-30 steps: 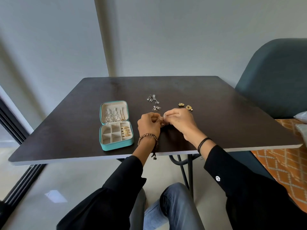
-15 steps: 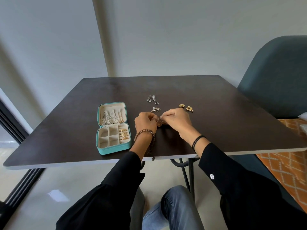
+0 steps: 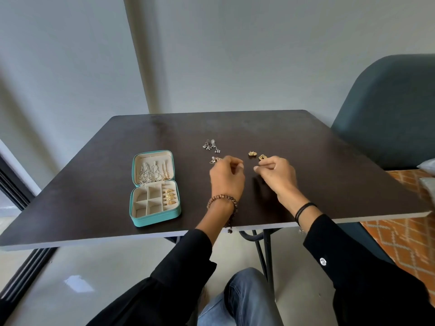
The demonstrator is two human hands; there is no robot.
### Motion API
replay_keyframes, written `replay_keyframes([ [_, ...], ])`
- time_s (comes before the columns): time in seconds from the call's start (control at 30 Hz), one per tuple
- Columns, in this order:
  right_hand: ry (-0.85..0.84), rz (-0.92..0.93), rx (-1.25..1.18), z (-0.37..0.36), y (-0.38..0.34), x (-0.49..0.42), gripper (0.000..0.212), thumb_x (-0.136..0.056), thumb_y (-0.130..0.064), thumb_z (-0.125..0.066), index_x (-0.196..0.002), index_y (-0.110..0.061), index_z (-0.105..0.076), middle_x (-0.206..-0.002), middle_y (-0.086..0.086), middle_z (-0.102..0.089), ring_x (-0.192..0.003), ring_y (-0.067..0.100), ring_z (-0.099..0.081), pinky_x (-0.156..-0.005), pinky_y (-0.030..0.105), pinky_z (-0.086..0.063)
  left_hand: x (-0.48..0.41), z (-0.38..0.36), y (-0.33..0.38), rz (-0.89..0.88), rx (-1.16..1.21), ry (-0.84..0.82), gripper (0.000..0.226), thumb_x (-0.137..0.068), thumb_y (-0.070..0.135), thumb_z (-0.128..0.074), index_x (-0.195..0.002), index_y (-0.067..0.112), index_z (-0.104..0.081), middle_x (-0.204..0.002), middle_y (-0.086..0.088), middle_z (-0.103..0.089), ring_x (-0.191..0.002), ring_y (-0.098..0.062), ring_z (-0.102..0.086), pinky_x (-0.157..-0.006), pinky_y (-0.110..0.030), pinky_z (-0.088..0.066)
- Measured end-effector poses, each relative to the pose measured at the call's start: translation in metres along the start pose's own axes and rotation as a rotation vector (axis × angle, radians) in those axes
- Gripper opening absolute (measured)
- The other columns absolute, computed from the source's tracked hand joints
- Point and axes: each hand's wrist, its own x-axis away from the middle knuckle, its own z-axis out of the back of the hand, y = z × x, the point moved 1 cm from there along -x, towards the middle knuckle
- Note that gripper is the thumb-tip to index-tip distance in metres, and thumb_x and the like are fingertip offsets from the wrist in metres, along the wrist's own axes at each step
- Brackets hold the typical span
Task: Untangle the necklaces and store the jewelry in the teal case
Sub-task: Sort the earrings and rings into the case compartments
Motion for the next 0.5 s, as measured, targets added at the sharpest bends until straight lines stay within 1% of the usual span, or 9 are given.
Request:
replay_keyframes([
  [0.07, 0.040, 0.018, 0.026, 0.007, 0.007, -0.007, 0.028, -0.086, -0.018, -0.080, -0.112, -0.015, -0.070, -0.108, -0.001, -0.071, -0.090, 0.009, -0.062, -0.076, 0.017, -0.043, 0.008, -0.019, 0.005, 0.011, 0.054, -0.083, 0.016, -0.094, 0.010, -0.059, -0.103, 0.011, -0.071, -0.099, -0.002, -0.071, -0.091, -0.016, -0.068, -0.086, -0.023, -0.054],
  [0.13, 0.060, 0.058, 0.066, 0.010, 0.012, -0.016, 0.032, -0.084, -0.016, -0.082, -0.113, -0.016, -0.068, -0.114, 0.003, -0.069, -0.092, 0.009, -0.061, -0.079, 0.017, -0.044, 0.012, -0.037, 0.007, 0.018, 0.012, -0.134, 0.019, -0.092, 0.007, -0.057, -0.107, 0.010, -0.070, -0.110, -0.006, -0.068, -0.100, -0.017, -0.065, -0.093, -0.026, -0.051],
  [0.2, 0.047, 0.092, 0.111, 0.010, 0.013, -0.024, 0.037, -0.084, -0.016, -0.082, -0.117, -0.016, -0.068, -0.119, 0.004, -0.066, -0.099, 0.009, -0.061, -0.083, 0.019, -0.045, 0.008, -0.049, 0.006, 0.032, -0.013, -0.139, 0.024, -0.092, 0.003, -0.055, -0.113, 0.008, -0.066, -0.121, -0.008, -0.058, -0.109, -0.020, -0.061, -0.097, -0.028, -0.049],
  [0.27, 0.018, 0.129, 0.145, 0.007, 0.013, -0.032, 0.040, -0.085, -0.017, -0.081, -0.122, -0.014, -0.067, -0.124, 0.004, -0.064, -0.108, 0.013, -0.063, -0.089, 0.021, -0.047, 0.002, -0.057, 0.004, 0.023, -0.039, -0.110, 0.030, -0.092, -0.003, -0.050, -0.119, 0.006, -0.060, -0.127, -0.010, -0.050, -0.115, -0.024, -0.056, -0.097, -0.030, -0.048],
  [0.37, 0.011, 0.186, 0.176, 0.002, 0.014, -0.042, 0.040, -0.087, -0.019, -0.079, -0.125, -0.013, -0.067, -0.124, 0.005, -0.066, -0.118, 0.020, -0.062, -0.100, 0.031, -0.051, -0.014, -0.068, 0.003, -0.025, -0.120, -0.083, 0.040, -0.093, -0.006, -0.047, -0.131, 0.005, -0.049, -0.137, -0.012, -0.042, -0.125, -0.027, -0.045, -0.097, -0.029, -0.041],
  [0.43, 0.007, 0.211, 0.170, -0.001, 0.015, -0.048, 0.037, -0.089, -0.019, -0.077, -0.124, -0.015, -0.068, -0.119, 0.001, -0.070, -0.120, 0.021, -0.061, -0.104, 0.038, -0.051, -0.027, -0.073, 0.003, -0.066, -0.175, -0.118, 0.052, -0.093, -0.005, -0.046, -0.143, 0.007, -0.038, -0.149, -0.011, -0.032, -0.137, -0.027, -0.033, -0.104, -0.031, -0.036],
  [0.5, -0.002, 0.231, 0.154, -0.003, 0.015, -0.054, 0.034, -0.090, -0.016, -0.075, -0.124, -0.016, -0.069, -0.112, -0.002, -0.072, -0.120, 0.021, -0.061, -0.104, 0.037, -0.051, -0.041, -0.080, 0.004, -0.076, -0.208, -0.184, 0.059, -0.095, -0.003, -0.044, -0.150, 0.012, -0.031, -0.160, -0.010, -0.020, -0.146, -0.026, -0.020, -0.112, -0.035, -0.032],
])
